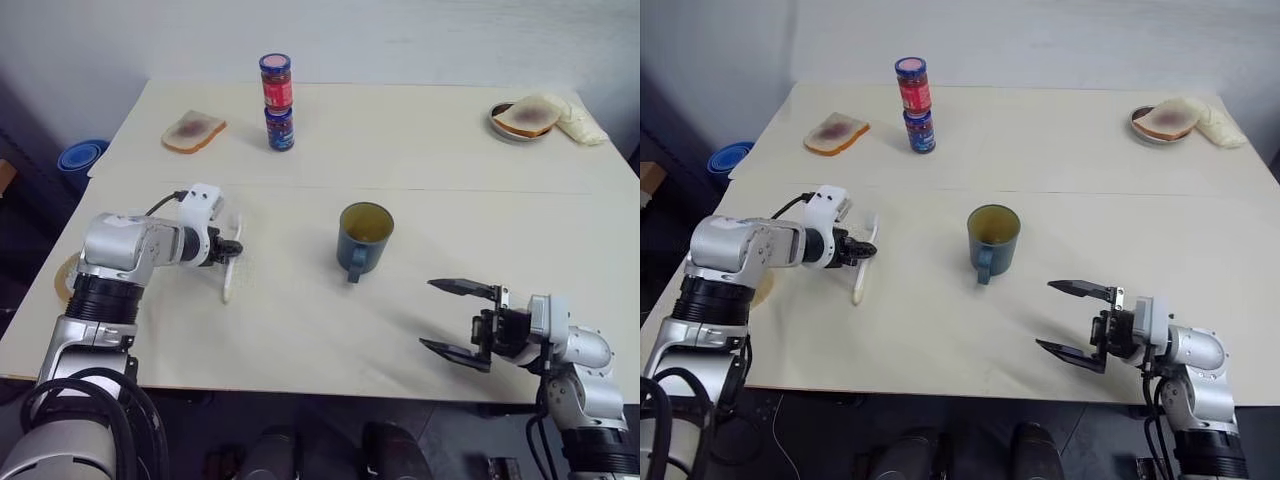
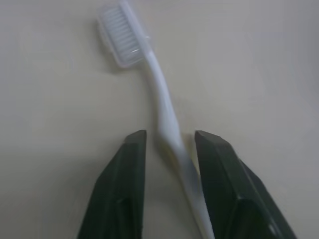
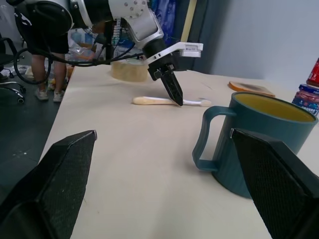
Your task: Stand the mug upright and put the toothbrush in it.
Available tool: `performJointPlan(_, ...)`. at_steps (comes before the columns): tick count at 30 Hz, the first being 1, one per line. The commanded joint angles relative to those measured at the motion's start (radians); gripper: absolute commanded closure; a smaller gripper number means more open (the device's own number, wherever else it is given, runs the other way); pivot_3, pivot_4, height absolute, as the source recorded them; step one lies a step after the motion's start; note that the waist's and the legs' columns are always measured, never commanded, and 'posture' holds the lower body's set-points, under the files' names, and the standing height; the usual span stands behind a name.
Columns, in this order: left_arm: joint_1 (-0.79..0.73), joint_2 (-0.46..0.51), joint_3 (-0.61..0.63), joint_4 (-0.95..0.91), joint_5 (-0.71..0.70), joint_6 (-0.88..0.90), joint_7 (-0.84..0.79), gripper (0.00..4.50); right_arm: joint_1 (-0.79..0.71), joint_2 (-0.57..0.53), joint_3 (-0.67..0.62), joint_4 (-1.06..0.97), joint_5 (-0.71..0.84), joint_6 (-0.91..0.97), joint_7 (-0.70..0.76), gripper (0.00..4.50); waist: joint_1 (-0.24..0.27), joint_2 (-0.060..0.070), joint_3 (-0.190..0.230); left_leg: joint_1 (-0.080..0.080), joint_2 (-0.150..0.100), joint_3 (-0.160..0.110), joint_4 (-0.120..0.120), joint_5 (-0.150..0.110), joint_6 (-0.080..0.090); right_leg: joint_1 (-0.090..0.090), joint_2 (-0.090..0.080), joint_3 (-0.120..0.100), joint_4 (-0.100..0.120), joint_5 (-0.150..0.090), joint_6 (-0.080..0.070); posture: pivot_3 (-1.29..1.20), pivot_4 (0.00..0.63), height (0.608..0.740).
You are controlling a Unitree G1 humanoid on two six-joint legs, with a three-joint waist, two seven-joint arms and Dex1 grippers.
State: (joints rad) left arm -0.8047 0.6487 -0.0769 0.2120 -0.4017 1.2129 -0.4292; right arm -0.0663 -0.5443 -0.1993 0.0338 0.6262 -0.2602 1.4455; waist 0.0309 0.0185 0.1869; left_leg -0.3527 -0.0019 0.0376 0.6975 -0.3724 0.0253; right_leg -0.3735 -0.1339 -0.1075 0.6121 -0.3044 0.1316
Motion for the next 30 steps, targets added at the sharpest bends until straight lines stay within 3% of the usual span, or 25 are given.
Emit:
performJointPlan(1, 0.071, 0.001, 0.022, -0.014, -0.016, -0.039, -0.068, 3.95, 0.027, -0.02, -0.043, -0.066, 0.022, -0.001, -0.029, 0.0, -0.004, 0.0, 0.0, -0.001, 0.0, 0.0, 0.0, 0.0, 0.0, 0.0, 0.0, 0.0, 0.0, 0.0, 0.0, 0.0, 0.15, 0.74)
performJointPlan(3, 0.105, -0.007, 0.072, -0.049, -0.035, -0.07, -0.089, 4.32, 0.048, -0.028, -0.056, -0.088, 0.022, 0.006, -0.047, 0.0, -0.007, 0.0, 0.0, 0.0, 0.0, 0.0, 0.0, 0.0, 0.0, -0.001, 0.0, 0.0, 0.0, 0.0, 0.0, 0.0, 0.15, 0.74)
performJointPlan(9, 0.162, -0.142, 0.299, -0.191, -0.234, -0.418, -0.338, 4.32, 0.107, -0.046, -0.128, -0.1, 0.028, -0.02, -0.08, 0.0, 0.0, -0.006, 0.003, -0.003, 0.001, -0.001, 0.001, 0.0, 0.0, -0.002, 0.0, -0.001, -0.001, 0.0, 0.0, 0.0, 0.15, 0.74)
performJointPlan(13, 0.135, -0.242, 0.324, -0.207, -0.315, -0.632, -0.531, 4.32, 0.143, -0.038, -0.195, -0.099, 0.039, -0.039, -0.114, 0.0, -0.005, -0.007, 0.004, -0.004, 0.001, -0.001, 0.001, 0.0, 0.0, -0.002, 0.0, -0.002, -0.002, 0.0, 0.0, 0.0, 0.15, 0.74)
performJointPlan(17, 0.018, -0.392, 0.266, -0.085, -0.328, -0.731, -0.596, 4.32, 0.188, -0.012, -0.25, -0.113, 0.049, -0.05, -0.175, 0.0, 0.003, -0.008, 0.004, -0.004, 0.0, 0.0, 0.001, 0.0, 0.0, -0.001, 0.0, -0.003, -0.002, 0.0, 0.001, 0.0, 0.15, 0.74)
performJointPlan(22, -0.073, -0.569, 0.175, 0.246, -0.152, -1.106, -0.683, 4.32, 0.24, 0.035, -0.253, -0.162, 0.044, -0.075, -0.223, 0.0, 0.004, -0.008, 0.004, -0.004, -0.003, 0.003, 0.0, 0.001, 0.001, -0.001, 0.001, -0.003, -0.005, 0.001, 0.003, 0.0, 0.15, 0.74)
performJointPlan(30, -0.177, -0.665, 0.216, 0.499, -0.123, -1.301, -0.67, 4.32, 0.309, 0.085, -0.223, -0.258, 0.009, -0.103, -0.289, 0.0, -0.005, -0.008, 0.005, -0.004, -0.002, 0.008, 0.0, 0.001, 0.001, -0.002, 0.002, -0.003, -0.006, 0.001, 0.003, 0.0, 0.15, 0.74)
